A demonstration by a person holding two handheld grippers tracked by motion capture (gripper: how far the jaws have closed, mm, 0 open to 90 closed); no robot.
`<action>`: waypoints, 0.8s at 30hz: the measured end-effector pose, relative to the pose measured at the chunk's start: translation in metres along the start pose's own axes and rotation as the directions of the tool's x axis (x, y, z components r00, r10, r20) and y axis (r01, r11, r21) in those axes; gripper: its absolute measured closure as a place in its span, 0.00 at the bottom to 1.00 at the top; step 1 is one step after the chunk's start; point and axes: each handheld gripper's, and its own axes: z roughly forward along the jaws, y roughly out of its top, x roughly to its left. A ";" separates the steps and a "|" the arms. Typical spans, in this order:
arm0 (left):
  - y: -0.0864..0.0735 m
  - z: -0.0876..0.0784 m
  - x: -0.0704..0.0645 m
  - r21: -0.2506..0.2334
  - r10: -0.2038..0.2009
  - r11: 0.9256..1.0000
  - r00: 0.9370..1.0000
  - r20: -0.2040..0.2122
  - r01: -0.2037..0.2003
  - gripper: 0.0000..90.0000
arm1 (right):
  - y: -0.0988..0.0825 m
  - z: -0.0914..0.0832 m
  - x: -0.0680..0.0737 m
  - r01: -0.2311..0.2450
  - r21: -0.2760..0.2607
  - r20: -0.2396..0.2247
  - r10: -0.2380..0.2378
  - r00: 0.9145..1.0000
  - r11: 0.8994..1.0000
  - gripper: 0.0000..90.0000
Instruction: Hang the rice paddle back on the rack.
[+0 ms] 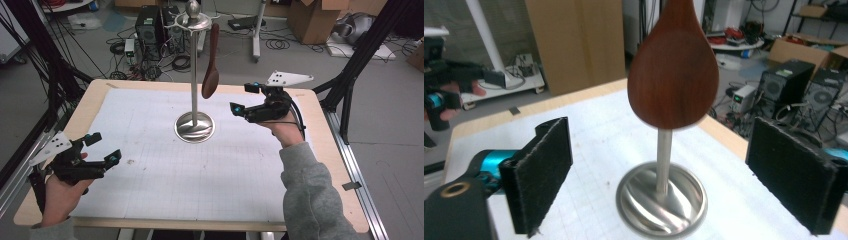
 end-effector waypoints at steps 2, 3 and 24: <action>0.000 0.002 -0.001 0.007 -0.001 1.000 1.000 0.005 0.001 0.02 | -0.005 -0.003 0.002 0.006 -0.001 0.005 -0.006 1.000 1.000 0.10; -0.001 0.004 -0.001 0.011 0.002 1.000 1.000 0.006 -0.002 0.02 | -0.007 -0.004 0.003 0.002 -0.004 0.004 -0.002 1.000 1.000 0.10; -0.005 0.014 -0.003 0.031 0.000 1.000 1.000 0.021 -0.001 0.02 | -0.061 -0.040 0.016 0.020 -0.031 0.035 -0.019 0.999 0.999 0.10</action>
